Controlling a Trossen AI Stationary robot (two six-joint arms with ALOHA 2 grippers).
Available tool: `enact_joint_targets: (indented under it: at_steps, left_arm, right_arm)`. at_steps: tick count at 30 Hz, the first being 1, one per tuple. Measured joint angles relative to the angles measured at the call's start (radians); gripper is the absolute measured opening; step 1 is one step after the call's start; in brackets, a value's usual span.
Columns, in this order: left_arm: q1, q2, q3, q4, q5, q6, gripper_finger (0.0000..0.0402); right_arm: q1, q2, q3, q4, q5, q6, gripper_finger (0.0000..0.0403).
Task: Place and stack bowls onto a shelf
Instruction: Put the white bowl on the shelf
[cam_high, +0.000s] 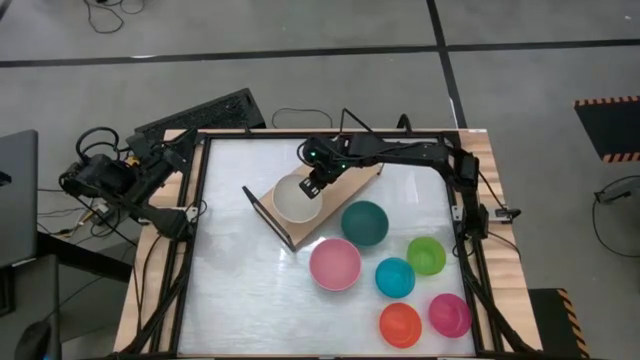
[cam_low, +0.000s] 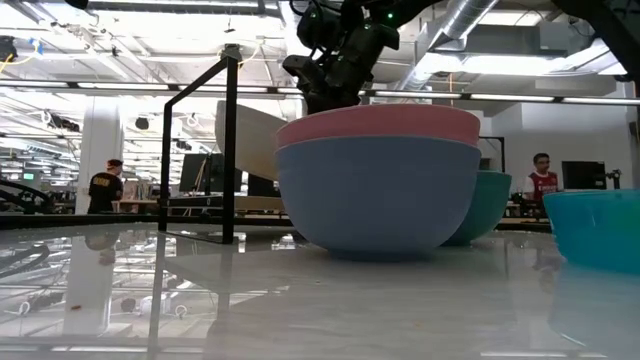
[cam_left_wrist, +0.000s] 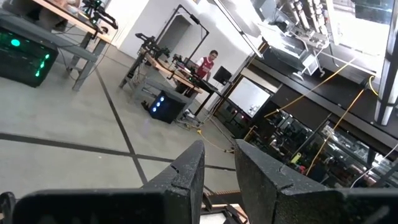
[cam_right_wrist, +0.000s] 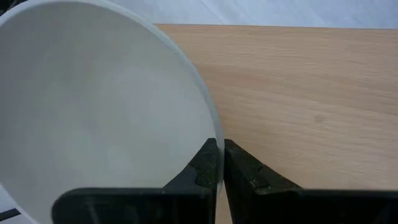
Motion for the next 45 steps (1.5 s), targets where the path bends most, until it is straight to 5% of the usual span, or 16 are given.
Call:
enact_joint_targets:
  at_steps: [37,45]
  left_arm:
    - [0.000,0.000,0.000,-0.022,0.001,-0.018,0.0075]
    - [0.000,0.000,0.000,-0.022,0.001,-0.019,0.0075]
  right_arm:
    - [0.031,0.001,-0.030,0.025,0.094,0.009,0.0040]
    - [0.034,0.001,-0.030,0.026,0.128,0.038,0.0099]
